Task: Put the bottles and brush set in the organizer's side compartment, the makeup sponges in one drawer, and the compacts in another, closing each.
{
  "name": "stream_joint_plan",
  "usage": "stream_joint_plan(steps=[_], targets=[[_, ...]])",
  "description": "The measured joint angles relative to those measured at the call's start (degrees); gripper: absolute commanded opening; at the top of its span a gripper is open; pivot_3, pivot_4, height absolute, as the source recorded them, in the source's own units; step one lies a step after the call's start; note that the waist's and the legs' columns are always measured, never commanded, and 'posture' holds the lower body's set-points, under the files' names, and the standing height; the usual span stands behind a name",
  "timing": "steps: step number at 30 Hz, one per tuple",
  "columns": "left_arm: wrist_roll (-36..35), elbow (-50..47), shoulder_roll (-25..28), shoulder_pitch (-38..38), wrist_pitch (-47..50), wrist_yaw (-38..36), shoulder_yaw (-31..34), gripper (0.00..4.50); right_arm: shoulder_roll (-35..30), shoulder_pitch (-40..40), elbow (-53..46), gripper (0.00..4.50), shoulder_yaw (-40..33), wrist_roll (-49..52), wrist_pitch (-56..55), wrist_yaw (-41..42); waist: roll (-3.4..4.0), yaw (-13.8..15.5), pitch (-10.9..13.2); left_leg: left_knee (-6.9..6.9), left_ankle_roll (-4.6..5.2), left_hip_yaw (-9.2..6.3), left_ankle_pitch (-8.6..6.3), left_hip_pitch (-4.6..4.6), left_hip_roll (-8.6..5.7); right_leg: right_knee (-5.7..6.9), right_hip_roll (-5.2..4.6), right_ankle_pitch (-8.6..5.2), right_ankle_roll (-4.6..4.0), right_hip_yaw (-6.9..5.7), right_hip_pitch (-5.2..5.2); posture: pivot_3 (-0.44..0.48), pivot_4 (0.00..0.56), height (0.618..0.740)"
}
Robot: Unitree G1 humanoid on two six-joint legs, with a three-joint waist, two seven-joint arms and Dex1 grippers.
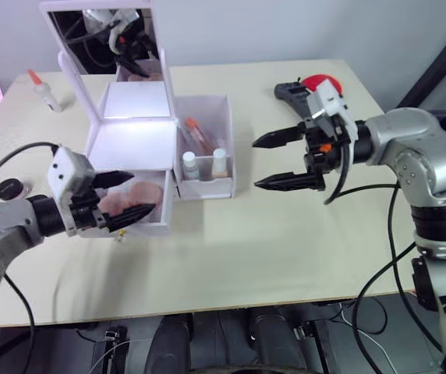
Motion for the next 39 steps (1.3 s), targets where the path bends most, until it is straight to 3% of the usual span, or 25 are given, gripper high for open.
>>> stream_joint_plan(steps=[7,12,15,19,20,22,24,29,33,39], targets=[[-7.60,-3.91,1.13,4.60,6.10,0.53,12.87,4.43,0.12,-0.95,1.80,4.50,0.35,-0.13,-0.75,1.84,0.00,-0.06,0.01,-0.05,0.00,-0.01,0.00,0.01,0.01,0.01,0.00,-0.02,0.02,0.00,-0.01,0.000,0.150,0.740],[-13.02,-7.50,0.52,15.60,11.97,0.69,31.33,4.43,1.29,-3.84,5.40,4.50,2.13,-0.93,-3.02,4.37,0.00,-0.58,0.01,-0.06,0.00,0.00,0.00,0.06,0.03,-0.01,0.00,-0.02,0.01,0.00,-0.01,0.000,0.150,0.740],[-18.30,-13.28,-4.57,25.91,14.36,0.43,40.53,4.43,2.34,-5.58,8.28,4.50,3.55,-1.95,-4.64,5.97,-0.01,-0.91,0.01,-0.05,-0.02,0.02,-0.01,0.07,0.03,-0.11,-0.04,-0.02,0.00,0.01,0.04,0.000,0.150,0.740],[-23.29,-24.29,-15.40,40.35,13.59,1.02,44.39,4.43,3.62,-7.62,11.80,4.50,4.64,-3.26,-6.78,8.00,-0.08,-1.47,0.00,-0.01,-0.04,0.05,-0.03,0.05,0.02,-0.17,-0.07,-0.01,-0.01,0.00,0.06,0.000,0.150,0.740],[-23.28,-26.13,-17.57,42.99,12.43,1.28,44.74,4.22,4.10,-8.13,12.65,4.50,4.85,-3.55,-7.21,8.40,-0.09,-1.39,0.00,0.00,-0.04,0.03,-0.02,0.05,0.02,-0.16,-0.05,-0.01,-0.02,-0.01,0.05,0.000,0.150,0.740],[-21.28,-29.44,-23.58,47.40,9.49,2.62,44.26,3.56,4.78,-9.06,13.91,4.50,5.45,-3.92,-8.22,9.34,-0.07,-1.42,0.01,0.01,-0.05,0.04,-0.03,0.11,0.02,-0.15,-0.05,-0.01,-0.02,0.00,0.07,0.000,0.150,0.740],[-16.45,-31.44,-30.68,49.85,5.13,5.26,40.95,2.56,5.86,-10.24,15.97,4.50,6.22,-4.93,-9.44,10.22,-0.07,-1.54,0.00,0.05,-0.07,0.03,-0.05,0.15,0.01,-0.21,-0.04,-0.08,0.09,0.01,0.08,0.000,0.150,0.740],[-3.37,-32.16,-39.11,50.29,-2.85,10.88,28.27,0.09,7.59,-12.08,19.03,4.50,6.64,-6.33,-11.40,11.66,-0.04,-1.68,-0.02,0.14,-0.22,0.02,-0.14,0.12,0.00,-0.62,-0.03,-0.01,-0.02,0.01,0.18,0.000,0.150,0.740],[5.45,-29.93,-42.71,47.97,-7.34,16.23,18.47,0.01,8.29,-12.62,20.29,4.50,6.63,-7.16,-12.09,12.27,-0.05,-1.60,-0.02,0.11,-0.07,0.04,-0.04,0.01,0.00,-0.89,0.00,0.07,-0.13,0.05,0.29,0.000,0.150,0.740],[15.35,-26.14,-43.58,42.50,-13.08,21.57,6.39,0.01,8.26,-12.68,19.92,4.50,6.57,-7.38,-11.62,12.35,-0.04,-1.26,-0.03,-0.04,-0.06,-0.04,-0.04,-0.10,-0.02,-0.72,0.08,0.21,-0.32,0.06,0.16,0.000,0.150,0.740]])
